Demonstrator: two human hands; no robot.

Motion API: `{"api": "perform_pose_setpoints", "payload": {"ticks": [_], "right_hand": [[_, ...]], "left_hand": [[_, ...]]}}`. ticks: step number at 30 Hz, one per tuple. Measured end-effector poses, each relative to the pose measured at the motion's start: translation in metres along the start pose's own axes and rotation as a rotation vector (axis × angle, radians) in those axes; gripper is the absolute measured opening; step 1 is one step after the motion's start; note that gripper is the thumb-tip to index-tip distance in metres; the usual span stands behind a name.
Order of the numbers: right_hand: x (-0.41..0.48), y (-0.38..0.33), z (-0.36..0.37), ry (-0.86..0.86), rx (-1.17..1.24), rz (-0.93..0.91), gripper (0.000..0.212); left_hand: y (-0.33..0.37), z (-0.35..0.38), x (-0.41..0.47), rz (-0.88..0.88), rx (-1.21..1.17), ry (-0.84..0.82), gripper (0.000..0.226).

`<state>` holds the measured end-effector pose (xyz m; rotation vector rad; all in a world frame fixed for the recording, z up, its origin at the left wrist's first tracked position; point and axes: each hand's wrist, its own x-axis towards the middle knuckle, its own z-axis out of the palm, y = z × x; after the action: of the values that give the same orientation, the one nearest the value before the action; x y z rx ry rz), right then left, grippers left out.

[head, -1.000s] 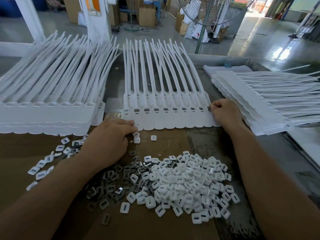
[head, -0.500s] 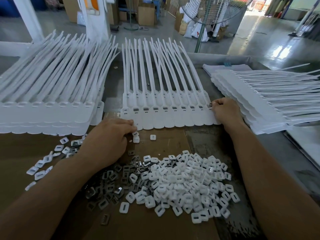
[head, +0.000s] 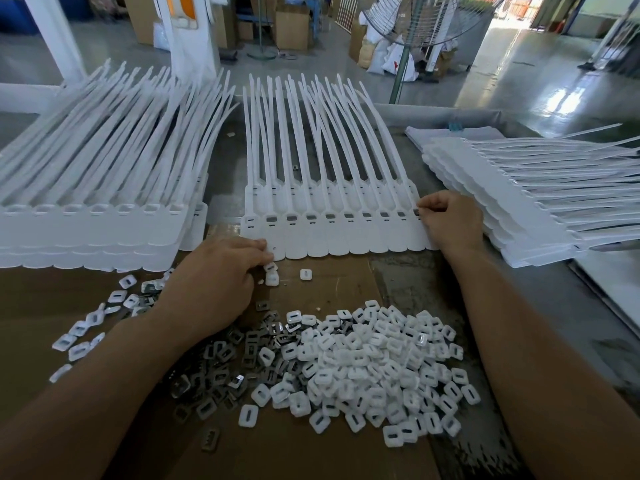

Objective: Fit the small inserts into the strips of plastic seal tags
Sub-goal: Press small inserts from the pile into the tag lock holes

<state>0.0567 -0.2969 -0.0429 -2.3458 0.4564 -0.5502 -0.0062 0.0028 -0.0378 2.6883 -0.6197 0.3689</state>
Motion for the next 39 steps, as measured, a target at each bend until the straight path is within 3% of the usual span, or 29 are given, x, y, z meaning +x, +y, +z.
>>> {"api": "perform_pose_setpoints", "payload": {"ticks": [13,17,19,22,25,27,31,39], "right_hand": [[-0.001,-0.002,-0.004,-0.035,-0.052,0.023,0.025],[-0.011,-0.020,-0.012,-0.080,-0.140,-0.113,0.031],[-0.022,-0.036,-0.019,-0.193,-0.096,-0.196,0.026],[-0.041,-0.061,-0.032,-0.583,-0.101,-0.350,0.007],[-0.061,-0.080,-0.035,-0.965,-0.194,-0.443,0.009],[-0.070,-0.087,-0.032,-1.117,-0.229,-0.472,0.011],[-0.077,-0.091,-0.026,-1.194,-0.236,-0.492,0.014],[-0.081,-0.090,-0.022,-1.170,-0.292,-0.535,0.017]], "left_hand": [[-0.001,0.002,0.000,-0.010,-0.007,-0.004,0.045],[-0.002,0.002,0.001,-0.005,-0.001,-0.006,0.046],[-0.002,0.002,0.001,-0.007,-0.001,-0.005,0.046],[-0.001,0.003,0.002,-0.009,0.000,-0.005,0.046],[-0.001,0.002,0.002,-0.012,0.005,-0.003,0.045],[-0.002,0.002,0.001,-0.013,0.008,0.000,0.045],[-0.001,0.002,0.003,-0.019,0.004,0.001,0.045],[-0.001,0.000,0.000,-0.016,-0.002,-0.003,0.044]]}}
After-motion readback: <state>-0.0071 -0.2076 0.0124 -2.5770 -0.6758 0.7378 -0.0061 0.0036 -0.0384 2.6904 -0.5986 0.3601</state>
